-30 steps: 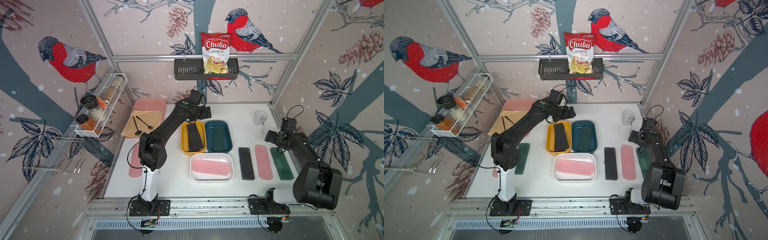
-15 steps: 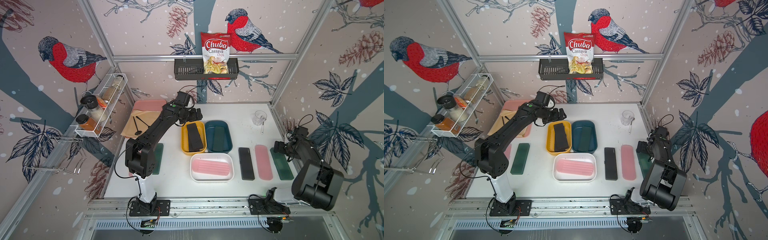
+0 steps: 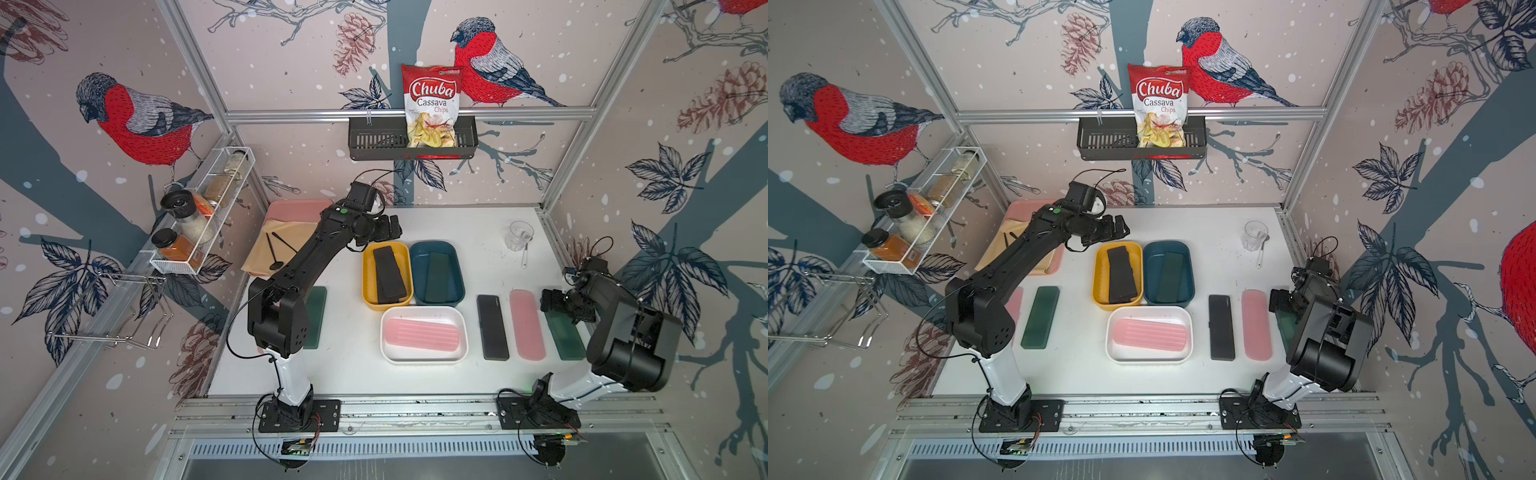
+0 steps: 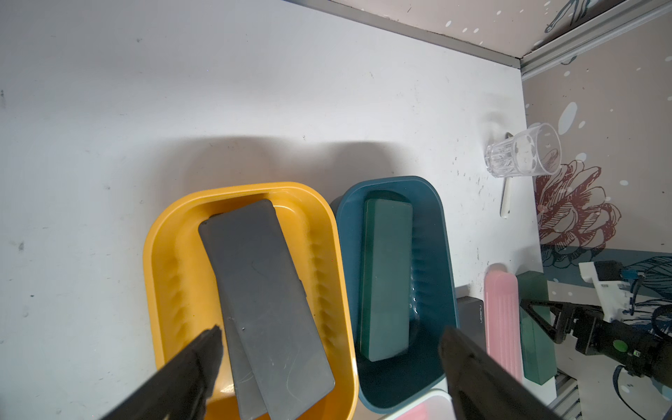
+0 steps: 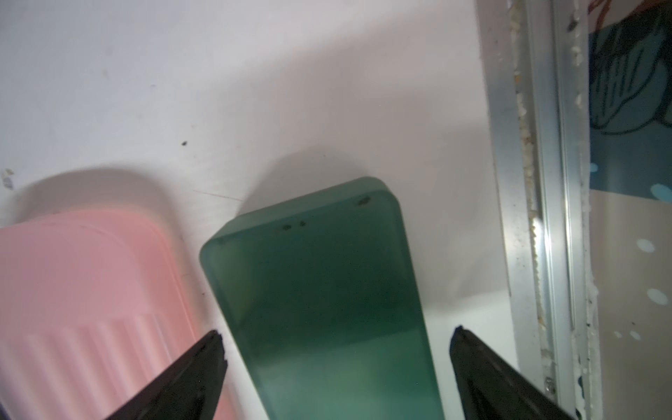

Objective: Place the pencil cases by color into the storage box
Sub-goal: Pick up the pencil case from the center of the board.

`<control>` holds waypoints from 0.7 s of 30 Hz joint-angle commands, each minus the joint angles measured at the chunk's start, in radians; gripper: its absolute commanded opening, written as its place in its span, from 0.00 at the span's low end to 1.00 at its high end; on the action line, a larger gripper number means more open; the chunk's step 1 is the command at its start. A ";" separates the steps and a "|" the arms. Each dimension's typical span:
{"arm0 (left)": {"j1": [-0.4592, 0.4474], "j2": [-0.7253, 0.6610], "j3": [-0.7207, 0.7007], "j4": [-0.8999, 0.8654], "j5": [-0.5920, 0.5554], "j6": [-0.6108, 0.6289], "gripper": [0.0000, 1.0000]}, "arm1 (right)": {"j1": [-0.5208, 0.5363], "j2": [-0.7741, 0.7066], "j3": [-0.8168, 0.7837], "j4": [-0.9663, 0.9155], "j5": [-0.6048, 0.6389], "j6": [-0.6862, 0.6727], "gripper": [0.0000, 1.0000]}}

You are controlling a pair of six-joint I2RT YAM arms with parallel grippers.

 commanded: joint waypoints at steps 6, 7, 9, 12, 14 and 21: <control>0.003 0.028 0.029 0.040 0.033 -0.024 0.97 | 0.000 0.045 -0.010 0.038 0.060 0.012 0.99; 0.003 0.027 0.028 0.041 0.033 -0.028 0.97 | -0.001 0.051 -0.008 0.039 0.064 0.015 0.98; 0.003 0.025 0.025 0.043 0.030 -0.031 0.97 | -0.001 0.062 -0.003 0.041 0.068 0.018 0.95; 0.003 0.022 0.018 0.043 0.024 -0.035 0.97 | -0.001 0.076 0.009 0.038 0.071 0.020 0.89; 0.003 0.016 0.010 0.046 0.020 -0.039 0.97 | -0.001 0.085 0.015 0.038 0.074 0.024 0.84; 0.003 0.000 -0.015 0.058 0.015 -0.051 0.97 | 0.001 0.089 0.028 0.037 0.083 0.032 0.64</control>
